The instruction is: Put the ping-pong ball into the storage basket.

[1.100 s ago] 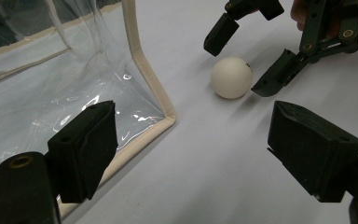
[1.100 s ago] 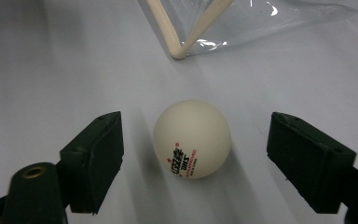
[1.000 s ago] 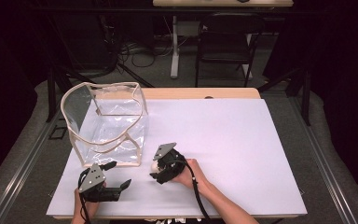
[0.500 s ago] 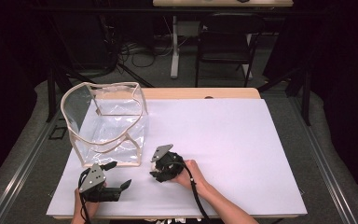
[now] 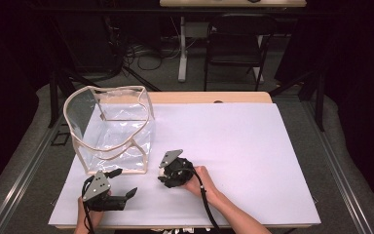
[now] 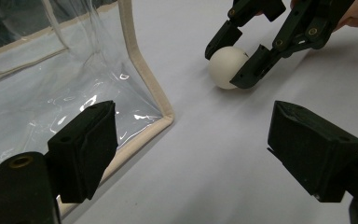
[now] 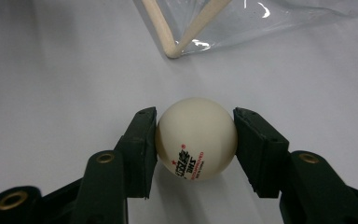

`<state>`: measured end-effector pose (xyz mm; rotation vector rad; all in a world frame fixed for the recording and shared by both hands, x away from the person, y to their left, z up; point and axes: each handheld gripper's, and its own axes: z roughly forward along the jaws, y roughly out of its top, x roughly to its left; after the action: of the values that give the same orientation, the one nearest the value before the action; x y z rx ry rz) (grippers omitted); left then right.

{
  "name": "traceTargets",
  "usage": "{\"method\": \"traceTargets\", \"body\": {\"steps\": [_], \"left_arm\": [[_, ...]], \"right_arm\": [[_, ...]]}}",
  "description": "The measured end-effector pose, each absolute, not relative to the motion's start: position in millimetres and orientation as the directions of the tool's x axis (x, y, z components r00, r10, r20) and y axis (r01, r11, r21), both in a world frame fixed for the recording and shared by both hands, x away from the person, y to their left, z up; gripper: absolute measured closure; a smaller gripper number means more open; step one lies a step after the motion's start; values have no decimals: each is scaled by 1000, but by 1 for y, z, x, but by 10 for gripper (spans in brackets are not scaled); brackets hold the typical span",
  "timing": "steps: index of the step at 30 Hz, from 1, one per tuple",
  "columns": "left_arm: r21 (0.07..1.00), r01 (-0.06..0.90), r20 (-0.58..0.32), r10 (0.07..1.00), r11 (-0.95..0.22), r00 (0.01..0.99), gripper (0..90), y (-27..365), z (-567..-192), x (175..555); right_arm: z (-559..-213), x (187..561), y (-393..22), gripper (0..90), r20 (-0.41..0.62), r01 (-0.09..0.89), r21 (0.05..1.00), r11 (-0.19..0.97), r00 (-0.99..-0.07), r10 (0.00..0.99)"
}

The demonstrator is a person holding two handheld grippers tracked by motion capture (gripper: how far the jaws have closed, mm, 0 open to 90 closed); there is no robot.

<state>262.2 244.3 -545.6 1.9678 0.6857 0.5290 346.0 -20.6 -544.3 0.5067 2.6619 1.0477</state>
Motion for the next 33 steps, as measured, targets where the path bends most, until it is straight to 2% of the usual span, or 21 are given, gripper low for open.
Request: {"method": "traceTargets", "body": {"steps": [33], "left_arm": [[892,240,83,661,-382,745,161,244,-545,261]], "right_arm": [[-518,352,-50,509,-114,252,727,638,-873,475]]}}
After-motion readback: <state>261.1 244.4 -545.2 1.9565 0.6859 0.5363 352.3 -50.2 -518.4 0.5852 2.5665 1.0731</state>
